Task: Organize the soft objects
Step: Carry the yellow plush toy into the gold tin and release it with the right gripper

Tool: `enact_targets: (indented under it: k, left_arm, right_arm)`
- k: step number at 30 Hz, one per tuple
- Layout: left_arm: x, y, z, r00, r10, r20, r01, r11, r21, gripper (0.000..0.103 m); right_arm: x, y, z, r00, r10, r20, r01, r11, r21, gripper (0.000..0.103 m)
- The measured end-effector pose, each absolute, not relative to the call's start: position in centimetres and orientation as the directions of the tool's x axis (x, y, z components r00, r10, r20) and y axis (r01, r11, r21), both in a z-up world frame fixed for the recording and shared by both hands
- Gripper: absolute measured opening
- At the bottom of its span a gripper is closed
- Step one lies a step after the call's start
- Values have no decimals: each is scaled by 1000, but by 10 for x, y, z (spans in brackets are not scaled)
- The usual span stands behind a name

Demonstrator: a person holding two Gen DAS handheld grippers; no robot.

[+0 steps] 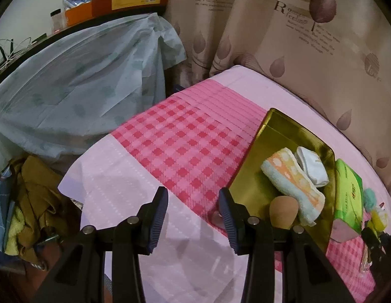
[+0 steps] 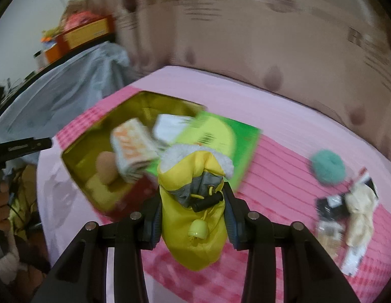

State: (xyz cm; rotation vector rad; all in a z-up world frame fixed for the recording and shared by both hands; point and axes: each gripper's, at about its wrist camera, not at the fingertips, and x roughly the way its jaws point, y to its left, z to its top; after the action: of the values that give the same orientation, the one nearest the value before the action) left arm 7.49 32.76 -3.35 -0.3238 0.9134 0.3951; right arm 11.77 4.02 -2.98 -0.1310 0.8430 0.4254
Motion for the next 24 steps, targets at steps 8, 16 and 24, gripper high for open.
enact_targets:
  k: [8, 16, 24]
  left_arm:
    - [72, 336, -33, 544, 211, -812, -494, 863, -107, 43]
    - [71, 342, -33, 541, 214, -814, -512, 851, -116, 42]
    - [72, 342, -33, 540, 212, -814, -509, 853, -115, 42]
  right_arm:
    - [116, 107, -36, 535, 376, -757, -524, 850, 52, 37]
    - [121, 143, -53, 491, 391, -779, -564, 824, 59, 37]
    - [124, 152, -64, 488, 387, -782, -568, 821, 52, 54]
